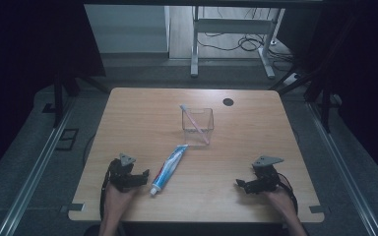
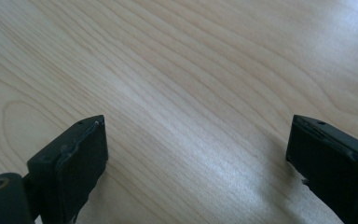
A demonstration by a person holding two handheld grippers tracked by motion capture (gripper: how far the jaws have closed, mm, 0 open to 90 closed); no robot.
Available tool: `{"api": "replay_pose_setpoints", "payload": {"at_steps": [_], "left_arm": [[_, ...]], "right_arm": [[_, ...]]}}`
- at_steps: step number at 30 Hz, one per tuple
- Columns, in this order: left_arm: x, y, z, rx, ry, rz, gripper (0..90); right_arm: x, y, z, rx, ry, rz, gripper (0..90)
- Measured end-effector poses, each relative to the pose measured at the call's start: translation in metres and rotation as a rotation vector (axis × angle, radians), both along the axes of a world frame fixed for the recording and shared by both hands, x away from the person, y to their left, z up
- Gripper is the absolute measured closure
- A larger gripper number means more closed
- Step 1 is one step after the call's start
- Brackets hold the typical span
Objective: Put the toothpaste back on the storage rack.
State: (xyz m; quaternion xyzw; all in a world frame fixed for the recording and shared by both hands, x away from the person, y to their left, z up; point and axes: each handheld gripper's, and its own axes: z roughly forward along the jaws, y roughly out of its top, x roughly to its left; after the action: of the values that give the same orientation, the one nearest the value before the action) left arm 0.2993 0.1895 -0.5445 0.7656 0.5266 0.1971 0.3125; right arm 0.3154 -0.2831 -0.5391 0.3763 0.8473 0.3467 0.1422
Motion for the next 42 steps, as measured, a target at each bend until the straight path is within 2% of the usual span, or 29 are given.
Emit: {"api": "replay_pose_setpoints", "payload": {"at_steps": [7, 15, 24, 31, 36, 42], "left_arm": [[-0.001, -0.001, 0.0, 0.001, -0.003, -0.032, 13.9], [0.001, -0.001, 0.003, -0.022, 0.027, -0.06, 16.0], [0.005, -0.001, 0.013, -0.024, 0.049, -0.107, 16.0], [0.009, -0.003, 0.022, 0.019, 0.084, -0.151, 17.0], [0.012, -0.005, 0.033, 0.02, 0.093, -0.168, 18.5], [0.016, -0.014, 0.042, 0.043, 0.112, -0.204, 19.5]], "right_arm": [[-0.002, -0.002, -0.004, 0.001, -0.03, -0.003, 4.5], [-0.002, -0.002, -0.004, 0.002, -0.029, -0.003, 4.5], [-0.002, -0.003, -0.004, 0.002, -0.028, -0.009, 4.5], [-0.002, -0.003, -0.004, 0.003, -0.029, -0.015, 4.5], [-0.002, -0.003, -0.004, 0.002, -0.03, -0.016, 4.5], [-0.002, -0.003, -0.004, 0.002, -0.03, -0.016, 4.5]]}}
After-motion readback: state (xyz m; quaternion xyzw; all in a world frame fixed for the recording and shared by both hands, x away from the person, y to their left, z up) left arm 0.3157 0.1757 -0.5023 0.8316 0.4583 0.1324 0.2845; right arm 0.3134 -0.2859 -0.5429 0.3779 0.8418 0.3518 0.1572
